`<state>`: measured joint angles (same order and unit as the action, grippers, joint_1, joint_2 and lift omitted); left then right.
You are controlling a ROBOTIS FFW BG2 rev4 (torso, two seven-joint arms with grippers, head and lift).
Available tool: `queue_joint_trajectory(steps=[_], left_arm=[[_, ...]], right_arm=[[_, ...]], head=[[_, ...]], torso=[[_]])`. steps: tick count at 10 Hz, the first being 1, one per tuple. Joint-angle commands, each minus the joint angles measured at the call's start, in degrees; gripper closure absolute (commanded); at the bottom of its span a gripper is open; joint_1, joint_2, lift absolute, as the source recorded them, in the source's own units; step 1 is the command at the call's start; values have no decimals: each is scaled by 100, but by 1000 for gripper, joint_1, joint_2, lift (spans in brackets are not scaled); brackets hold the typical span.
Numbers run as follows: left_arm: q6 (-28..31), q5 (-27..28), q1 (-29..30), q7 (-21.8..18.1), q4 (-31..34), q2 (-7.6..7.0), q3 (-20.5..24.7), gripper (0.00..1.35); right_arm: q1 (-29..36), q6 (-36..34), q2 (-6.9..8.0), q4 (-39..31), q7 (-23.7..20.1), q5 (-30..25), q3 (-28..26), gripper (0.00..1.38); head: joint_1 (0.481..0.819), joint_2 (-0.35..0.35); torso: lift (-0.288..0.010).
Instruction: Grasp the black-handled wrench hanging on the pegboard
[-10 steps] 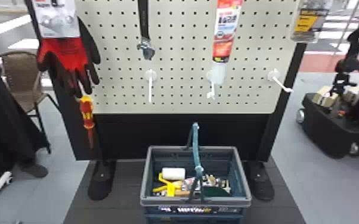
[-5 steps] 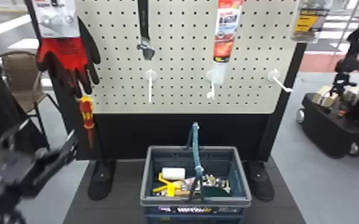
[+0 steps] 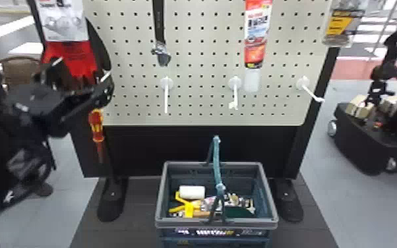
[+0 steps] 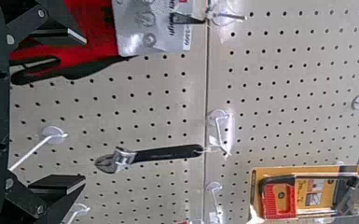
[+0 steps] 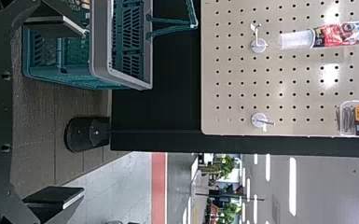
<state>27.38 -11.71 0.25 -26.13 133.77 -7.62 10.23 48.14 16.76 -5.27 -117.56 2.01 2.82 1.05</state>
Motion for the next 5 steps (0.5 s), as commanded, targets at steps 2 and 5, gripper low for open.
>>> queue_joint_trajectory(steps=[2,5], left_arm=[[426,-323,-1105,-252,-741,-126,-276,248],[821,-666,-2323,-718,-1697,-381,-812,248]], right_arm=[[12,-50,-18,-135,1,-19,-9,102],[12,-68,-44,-163,1,-1,-9,102]], head=[[549,0],[549,0]], torso=[[-100],[-100]])
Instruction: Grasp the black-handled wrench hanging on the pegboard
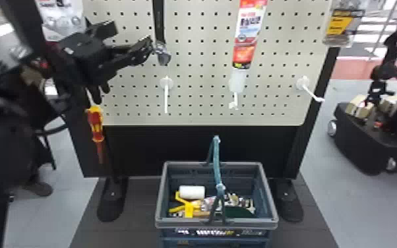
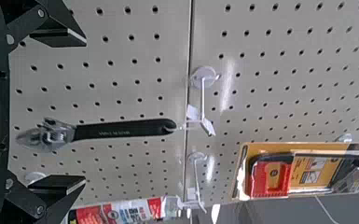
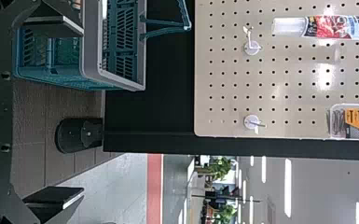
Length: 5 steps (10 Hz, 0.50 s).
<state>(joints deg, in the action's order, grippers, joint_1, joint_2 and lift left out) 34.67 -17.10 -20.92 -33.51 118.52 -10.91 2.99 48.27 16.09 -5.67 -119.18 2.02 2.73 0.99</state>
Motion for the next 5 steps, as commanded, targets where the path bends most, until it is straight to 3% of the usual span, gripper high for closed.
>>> queue_joint_trajectory(steps=[1,3,5], left_arm=[[321,163,-501,-305,-200,71,-53,246],[778,322,-1227,-815,-692,71,-369,246],[1094,524,-1855,-1747,-1663,124,-668,246]], right_arm=[[0,-9,-4,14,0,18,6,102],[0,-9,-22,14,0,44,-2,102],[-25,-9,-75,14,0,97,-2,102]], head=[[549,0],[549,0],[549,0]], torso=[[-100],[-100],[-100]])
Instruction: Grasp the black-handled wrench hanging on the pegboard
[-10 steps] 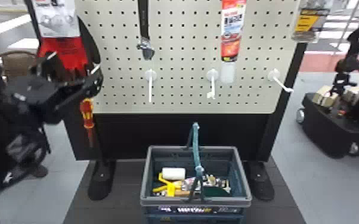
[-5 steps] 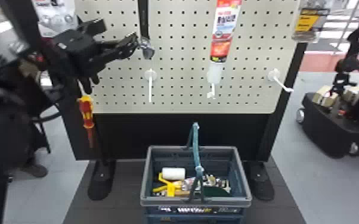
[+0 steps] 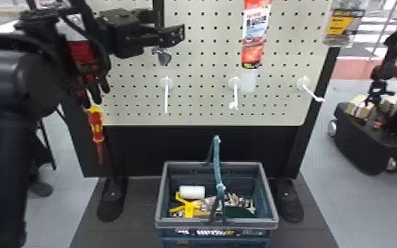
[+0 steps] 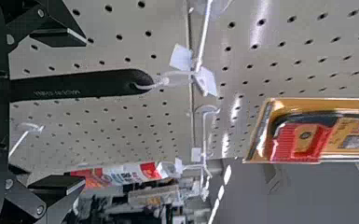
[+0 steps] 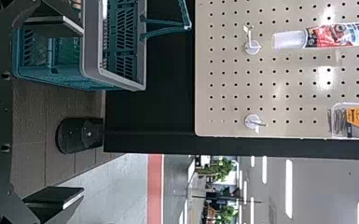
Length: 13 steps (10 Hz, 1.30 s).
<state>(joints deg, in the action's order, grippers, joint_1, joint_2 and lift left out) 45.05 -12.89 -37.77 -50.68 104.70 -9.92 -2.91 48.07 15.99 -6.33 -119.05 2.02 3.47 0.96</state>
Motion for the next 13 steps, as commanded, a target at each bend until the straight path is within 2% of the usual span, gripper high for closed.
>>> queue_joint_trajectory(steps=[1,2,5,6,8,13], left_arm=[[56,436,-403,-609,-675,87,-166,246],[-5,665,-502,-864,-759,105,-245,277],[-190,911,-686,-1110,-956,105,-210,1127],[-243,885,-686,-1110,-970,114,-201,1217],[-172,709,-686,-1198,-1097,105,-218,1217],[-181,762,-699,-1286,-1097,105,-192,1219]], right_arm=[[-5,0,-26,1,0,23,0,102],[7,0,-34,1,9,40,0,102],[57,0,-52,1,9,75,0,102],[57,0,-52,1,9,75,0,102],[57,0,-52,15,0,84,0,102],[69,0,-61,15,9,84,0,102]], head=[[549,0],[549,0],[549,0],[549,0],[549,0],[549,0]], torso=[[-100],[-100],[-100],[-100],[-100],[-100]])
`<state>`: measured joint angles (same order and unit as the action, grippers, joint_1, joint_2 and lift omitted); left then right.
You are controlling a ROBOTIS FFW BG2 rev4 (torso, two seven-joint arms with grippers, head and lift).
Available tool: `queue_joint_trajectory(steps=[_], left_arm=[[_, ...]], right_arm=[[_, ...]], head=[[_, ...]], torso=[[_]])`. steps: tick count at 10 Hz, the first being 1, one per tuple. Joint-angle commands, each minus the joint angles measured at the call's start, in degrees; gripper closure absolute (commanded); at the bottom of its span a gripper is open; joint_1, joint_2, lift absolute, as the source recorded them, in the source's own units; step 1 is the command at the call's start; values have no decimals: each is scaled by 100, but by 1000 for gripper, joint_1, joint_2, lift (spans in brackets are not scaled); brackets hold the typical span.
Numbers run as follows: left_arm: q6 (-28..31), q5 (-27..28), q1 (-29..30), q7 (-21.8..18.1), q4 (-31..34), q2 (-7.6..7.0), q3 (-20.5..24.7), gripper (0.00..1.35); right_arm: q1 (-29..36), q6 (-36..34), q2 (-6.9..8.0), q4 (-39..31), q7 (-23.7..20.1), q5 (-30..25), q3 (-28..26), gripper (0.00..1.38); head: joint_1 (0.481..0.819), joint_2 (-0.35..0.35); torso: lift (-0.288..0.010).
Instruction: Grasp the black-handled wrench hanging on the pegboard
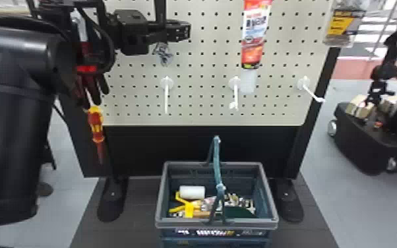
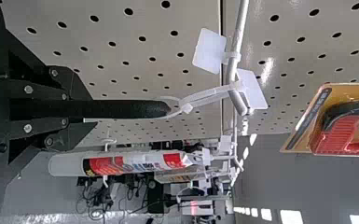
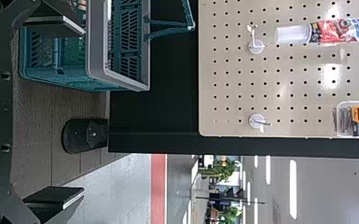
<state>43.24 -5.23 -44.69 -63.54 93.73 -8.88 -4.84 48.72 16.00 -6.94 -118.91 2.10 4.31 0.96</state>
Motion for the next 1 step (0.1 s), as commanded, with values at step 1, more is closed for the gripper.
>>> queue_joint_trajectory(steps=[1], left_arm=[[-8,-22,-7,8,0,9,9,1219]], right_arm=[[4,0,0,1,1,0,0,102]], head=[[549,0]], torso=[[-100]])
